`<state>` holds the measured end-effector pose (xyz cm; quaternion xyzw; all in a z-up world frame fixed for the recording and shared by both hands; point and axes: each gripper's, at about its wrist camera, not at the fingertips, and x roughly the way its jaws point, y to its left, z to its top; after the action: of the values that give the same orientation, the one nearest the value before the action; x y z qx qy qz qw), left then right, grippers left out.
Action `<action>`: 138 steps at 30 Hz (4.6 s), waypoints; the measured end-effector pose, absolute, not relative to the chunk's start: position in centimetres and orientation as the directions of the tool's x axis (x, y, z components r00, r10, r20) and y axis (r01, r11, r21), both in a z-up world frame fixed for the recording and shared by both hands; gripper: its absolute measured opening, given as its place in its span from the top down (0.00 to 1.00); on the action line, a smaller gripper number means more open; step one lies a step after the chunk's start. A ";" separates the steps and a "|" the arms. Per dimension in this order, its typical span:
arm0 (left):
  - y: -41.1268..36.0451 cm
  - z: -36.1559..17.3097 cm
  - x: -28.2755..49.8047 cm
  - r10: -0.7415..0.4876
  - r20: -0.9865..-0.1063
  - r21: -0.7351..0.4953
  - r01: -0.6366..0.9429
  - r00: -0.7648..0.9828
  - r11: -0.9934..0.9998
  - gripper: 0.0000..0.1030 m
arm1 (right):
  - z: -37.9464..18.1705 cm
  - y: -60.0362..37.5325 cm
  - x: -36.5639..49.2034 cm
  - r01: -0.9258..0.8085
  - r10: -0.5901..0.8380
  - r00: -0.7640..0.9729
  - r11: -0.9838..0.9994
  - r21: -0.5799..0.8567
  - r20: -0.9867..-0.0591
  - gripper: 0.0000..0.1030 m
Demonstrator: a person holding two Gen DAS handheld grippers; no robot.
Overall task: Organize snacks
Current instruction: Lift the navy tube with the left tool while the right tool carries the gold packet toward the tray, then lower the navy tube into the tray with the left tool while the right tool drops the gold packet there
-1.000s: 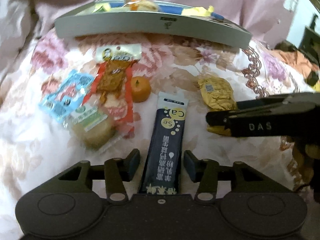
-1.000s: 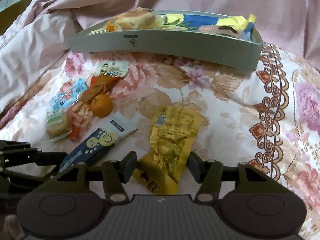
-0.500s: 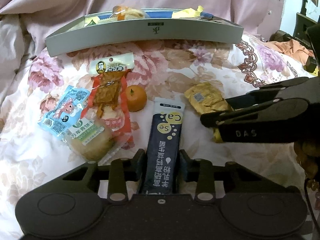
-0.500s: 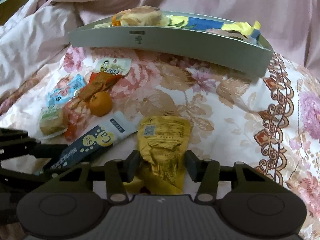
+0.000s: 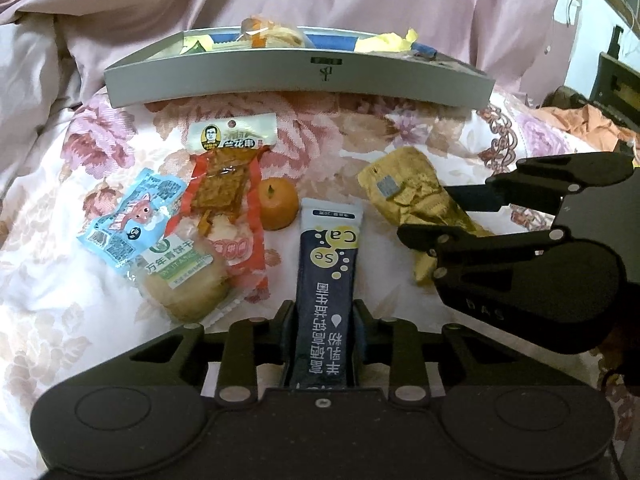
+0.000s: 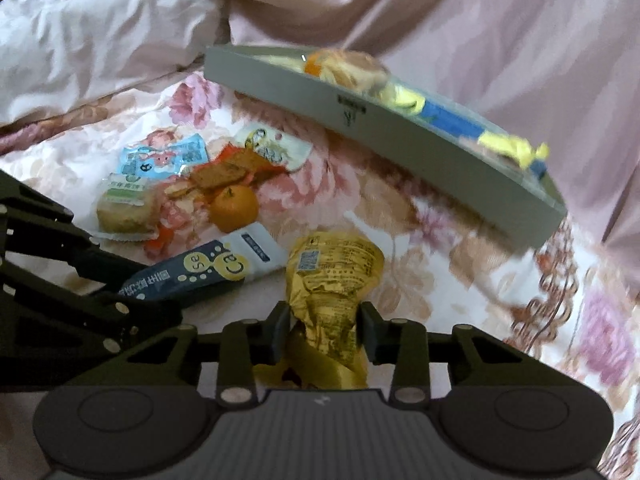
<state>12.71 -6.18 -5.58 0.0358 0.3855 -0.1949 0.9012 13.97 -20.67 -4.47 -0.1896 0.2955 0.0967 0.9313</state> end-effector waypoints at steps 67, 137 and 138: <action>-13.2 7.3 24.3 -0.326 -0.285 -0.154 0.293 0.902 0.944 0.70 | 3.3 -26.9 17.4 0.020 -0.016 1.000 0.983 -0.183 0.023 0.74; -6.0 7.6 19.7 -0.044 -0.331 -0.134 0.000 0.942 0.991 0.01 | 4.1 -26.2 15.9 -0.009 -0.003 0.997 0.986 -0.165 -0.071 0.00; -5.6 7.5 19.2 -0.040 -0.336 -0.128 -0.003 0.941 0.992 0.01 | 4.1 -26.0 15.5 -0.015 0.002 0.997 0.985 -0.173 -0.073 0.00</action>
<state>19.20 -5.60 7.51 -0.0634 0.1714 -0.0095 0.9831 15.54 -26.00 4.10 -0.0871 0.0363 0.0041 0.9955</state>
